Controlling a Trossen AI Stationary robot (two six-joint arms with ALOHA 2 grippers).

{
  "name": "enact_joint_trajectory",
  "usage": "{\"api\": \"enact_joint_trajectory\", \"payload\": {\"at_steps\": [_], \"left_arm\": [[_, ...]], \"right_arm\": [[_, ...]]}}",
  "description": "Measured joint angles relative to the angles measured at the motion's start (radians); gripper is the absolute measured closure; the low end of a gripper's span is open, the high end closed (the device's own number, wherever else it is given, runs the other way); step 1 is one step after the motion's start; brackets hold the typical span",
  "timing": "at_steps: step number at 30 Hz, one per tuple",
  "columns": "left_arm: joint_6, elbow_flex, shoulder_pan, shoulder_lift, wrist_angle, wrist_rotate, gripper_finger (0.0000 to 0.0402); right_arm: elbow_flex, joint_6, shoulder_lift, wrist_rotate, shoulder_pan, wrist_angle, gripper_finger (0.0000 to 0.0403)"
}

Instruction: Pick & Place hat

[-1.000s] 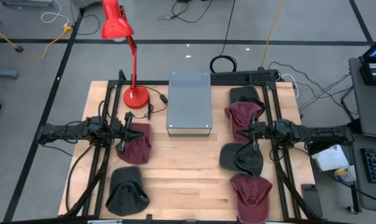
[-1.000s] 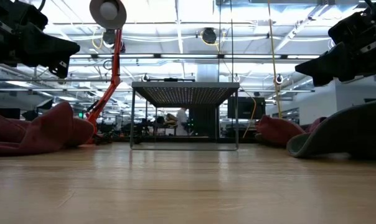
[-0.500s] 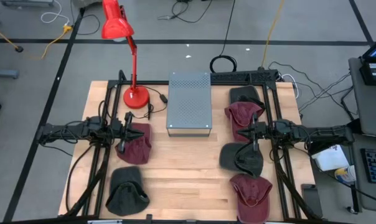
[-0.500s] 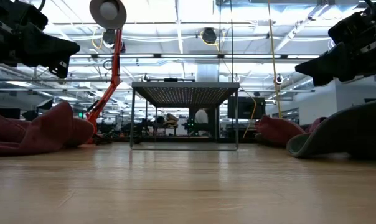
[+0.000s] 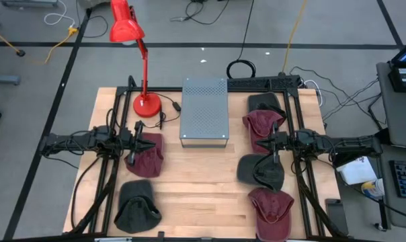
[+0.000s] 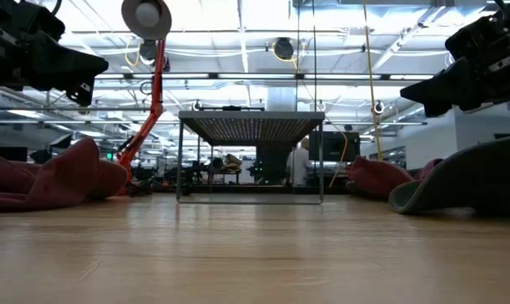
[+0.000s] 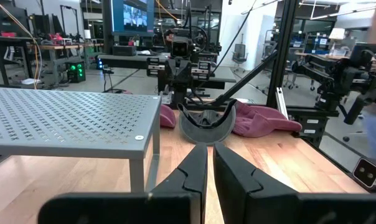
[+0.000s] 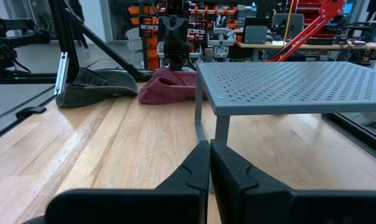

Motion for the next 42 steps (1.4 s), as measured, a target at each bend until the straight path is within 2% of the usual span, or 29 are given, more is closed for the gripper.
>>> {"api": "enact_joint_trajectory", "payload": {"at_steps": [33, 42], "left_arm": [[0.005, 0.000, 0.000, 0.000, 0.000, 0.000, 0.0369], [-0.090, 0.000, 0.000, 0.000, 0.011, 0.000, 0.0369]], "right_arm": [[0.000, 0.000, 0.000, 0.000, 0.000, 0.000, 0.0394], [0.000, 0.000, 0.000, 0.000, 0.000, 0.000, 0.0394]]}}
